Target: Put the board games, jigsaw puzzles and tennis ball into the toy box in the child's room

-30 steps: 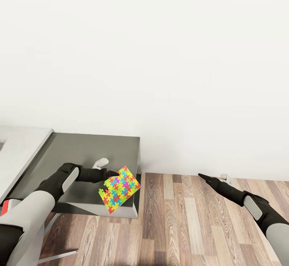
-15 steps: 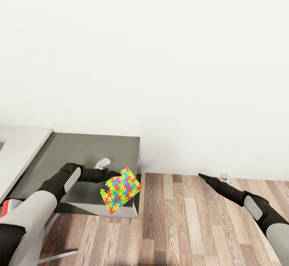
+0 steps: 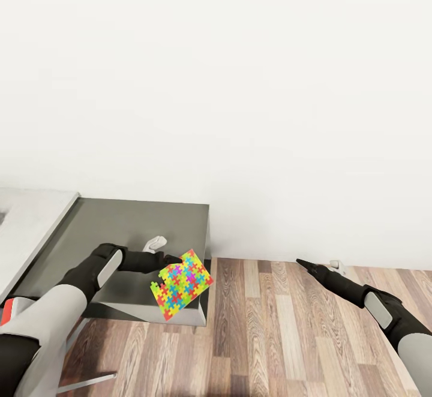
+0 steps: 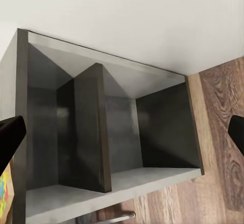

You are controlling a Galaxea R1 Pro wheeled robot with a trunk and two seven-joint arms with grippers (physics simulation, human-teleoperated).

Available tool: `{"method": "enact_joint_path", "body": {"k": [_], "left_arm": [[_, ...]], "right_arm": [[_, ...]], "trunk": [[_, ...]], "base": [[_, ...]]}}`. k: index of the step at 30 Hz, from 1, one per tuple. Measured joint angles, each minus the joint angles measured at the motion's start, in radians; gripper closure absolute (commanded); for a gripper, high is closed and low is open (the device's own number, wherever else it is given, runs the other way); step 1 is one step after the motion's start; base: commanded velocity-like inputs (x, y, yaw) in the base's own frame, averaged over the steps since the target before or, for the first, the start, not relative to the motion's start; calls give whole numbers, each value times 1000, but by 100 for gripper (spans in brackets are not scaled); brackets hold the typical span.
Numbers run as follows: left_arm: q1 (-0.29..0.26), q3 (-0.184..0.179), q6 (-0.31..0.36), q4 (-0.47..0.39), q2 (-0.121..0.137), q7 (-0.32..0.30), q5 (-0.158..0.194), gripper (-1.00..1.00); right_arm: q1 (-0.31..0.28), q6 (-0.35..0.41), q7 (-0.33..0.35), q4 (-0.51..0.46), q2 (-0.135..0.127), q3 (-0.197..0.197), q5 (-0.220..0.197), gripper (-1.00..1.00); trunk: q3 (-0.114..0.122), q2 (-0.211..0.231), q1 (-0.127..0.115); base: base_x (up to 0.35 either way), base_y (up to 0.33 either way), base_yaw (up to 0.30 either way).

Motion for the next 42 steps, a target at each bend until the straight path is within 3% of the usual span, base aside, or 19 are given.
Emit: {"method": "enact_joint_path", "body": {"k": [16,22,34,36,42], "left_arm": [[0,-2,-1,-5,-5,-47,-1,-100],[0,1,-7,-9,8,-78,-3,-100],[0,4,-16,-67,96,-122,4,-100],[1,4,-16,-84,117,-160,7,-100],[3,4,-17,-104,165,-442,7,-100]], "right_arm": [[0,0,0,0,0,0,0,-100],[0,0,0,0,0,0,0,-100],[0,0,0,0,1,0,0,-100],[0,0,0,0,1,0,0,-100],[0,-1,1,-1,0,0,0,-100]], "trunk": [[0,0,0],[0,0,0],[0,0,0],[0,0,0],[0,0,0]], "base": [[0,0,0],[0,0,0],[0,0,0],[0,0,0],[0,0,0]]}}
